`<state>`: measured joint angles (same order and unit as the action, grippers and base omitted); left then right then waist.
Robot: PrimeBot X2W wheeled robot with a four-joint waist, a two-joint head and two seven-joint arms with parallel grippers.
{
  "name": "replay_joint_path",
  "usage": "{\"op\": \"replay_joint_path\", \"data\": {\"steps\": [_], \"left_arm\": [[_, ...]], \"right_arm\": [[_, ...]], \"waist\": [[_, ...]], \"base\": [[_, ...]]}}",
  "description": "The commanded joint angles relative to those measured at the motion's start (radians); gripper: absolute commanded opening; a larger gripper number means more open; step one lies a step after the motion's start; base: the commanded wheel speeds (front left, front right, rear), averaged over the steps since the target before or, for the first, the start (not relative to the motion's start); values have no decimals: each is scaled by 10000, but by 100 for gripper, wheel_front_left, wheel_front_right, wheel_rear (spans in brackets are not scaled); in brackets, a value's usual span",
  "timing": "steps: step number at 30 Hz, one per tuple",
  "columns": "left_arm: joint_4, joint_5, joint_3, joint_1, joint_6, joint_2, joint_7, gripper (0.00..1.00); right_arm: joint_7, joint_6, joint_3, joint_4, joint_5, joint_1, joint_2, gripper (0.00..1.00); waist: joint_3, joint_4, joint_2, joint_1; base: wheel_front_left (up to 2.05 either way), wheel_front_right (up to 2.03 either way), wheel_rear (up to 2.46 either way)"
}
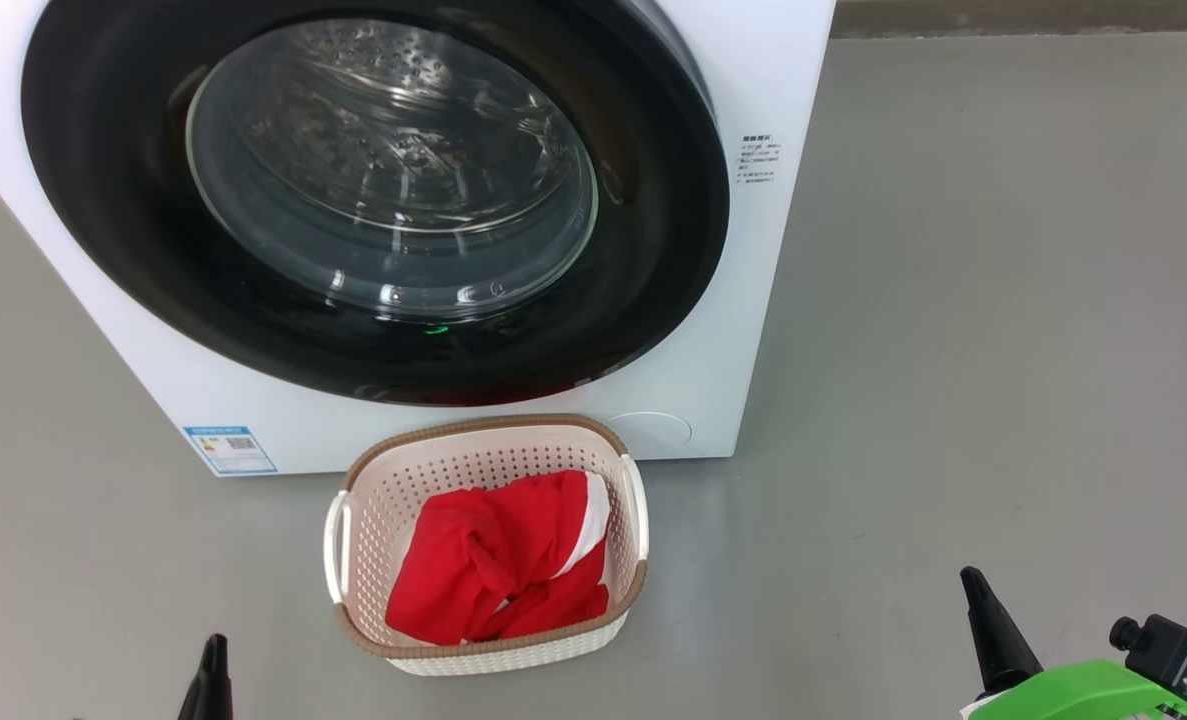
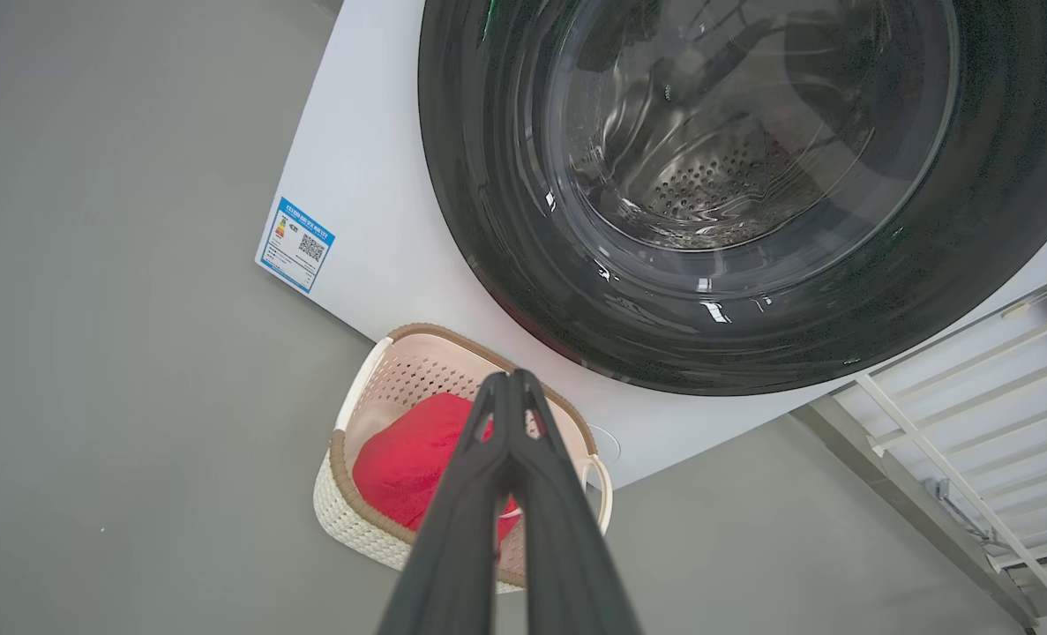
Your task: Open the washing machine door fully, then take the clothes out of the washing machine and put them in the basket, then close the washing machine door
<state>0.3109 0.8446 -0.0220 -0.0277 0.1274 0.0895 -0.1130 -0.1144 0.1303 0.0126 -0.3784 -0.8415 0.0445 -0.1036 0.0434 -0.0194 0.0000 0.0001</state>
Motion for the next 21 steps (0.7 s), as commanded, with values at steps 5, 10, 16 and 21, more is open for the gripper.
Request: {"op": "replay_joint_path", "data": {"steps": [5, 10, 16, 21], "left_arm": [[-305, 643, 296, 499, 15, 72, 194, 0], [-331, 1145, 367, 560, 17, 43, 338, 0], [-361, 1747, 452, 632, 18, 7, 510, 0], [-387, 2249, 524, 693, 19, -22, 654, 0]], "right_arm": [[193, 2, 41, 355, -676, 353, -38, 0], [341, 2, 110, 425, -1174, 373, 2, 0], [519, 2, 192, 509, -1772, 397, 50, 0], [667, 2, 261, 578, -2270, 417, 90, 0]], "waist": [[-28, 14, 0, -1], [-54, 26, 0, -1], [-86, 42, 0, -1], [-113, 55, 0, -1]], "base": [[0, 0, 0], [0, 0, 0], [0, 0, 0], [0, 0, 0]]}}
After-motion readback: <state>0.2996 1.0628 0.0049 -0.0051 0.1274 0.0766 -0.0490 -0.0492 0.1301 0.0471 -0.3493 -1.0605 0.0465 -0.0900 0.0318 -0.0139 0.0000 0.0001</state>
